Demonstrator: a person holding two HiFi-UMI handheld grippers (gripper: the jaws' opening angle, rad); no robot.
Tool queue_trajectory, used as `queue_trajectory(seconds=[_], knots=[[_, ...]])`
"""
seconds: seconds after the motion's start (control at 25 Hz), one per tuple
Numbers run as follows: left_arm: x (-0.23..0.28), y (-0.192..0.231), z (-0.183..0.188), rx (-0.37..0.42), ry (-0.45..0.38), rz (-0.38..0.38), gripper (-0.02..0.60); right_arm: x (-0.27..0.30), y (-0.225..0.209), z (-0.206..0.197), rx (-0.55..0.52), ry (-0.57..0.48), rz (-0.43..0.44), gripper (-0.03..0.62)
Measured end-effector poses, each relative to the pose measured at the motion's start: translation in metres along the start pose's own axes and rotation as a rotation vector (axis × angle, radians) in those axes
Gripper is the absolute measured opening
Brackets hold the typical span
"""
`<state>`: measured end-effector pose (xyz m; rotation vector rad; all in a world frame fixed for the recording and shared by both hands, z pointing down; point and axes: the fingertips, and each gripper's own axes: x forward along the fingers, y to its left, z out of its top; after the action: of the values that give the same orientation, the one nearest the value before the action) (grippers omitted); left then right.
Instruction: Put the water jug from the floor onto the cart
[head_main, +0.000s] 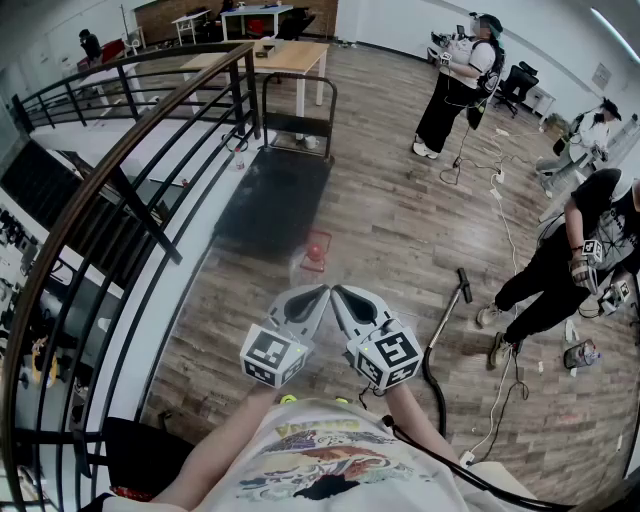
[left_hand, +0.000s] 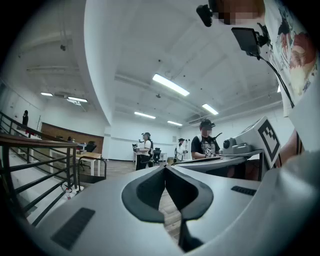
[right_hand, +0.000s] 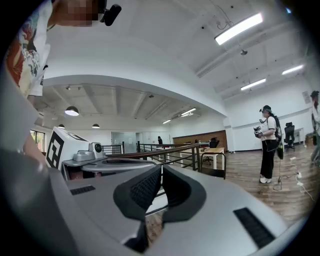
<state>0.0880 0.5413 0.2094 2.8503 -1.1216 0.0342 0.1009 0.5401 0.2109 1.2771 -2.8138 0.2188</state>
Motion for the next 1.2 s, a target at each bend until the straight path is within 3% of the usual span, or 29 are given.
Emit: queue_trajectory(seconds=[0.52,1.2], knots=[[-0.001,0.027,0.0,-0.006,-0.019,0.021,0.009,0.028,0.0,-0.002,0.007,-0.007,0.01,0.026],[-0.029,0.023,-0.006,-0.016,-0.026,-0.015,0.009,0.024,0.024,-0.013,0.023,-0.008,-0.071,0.028]])
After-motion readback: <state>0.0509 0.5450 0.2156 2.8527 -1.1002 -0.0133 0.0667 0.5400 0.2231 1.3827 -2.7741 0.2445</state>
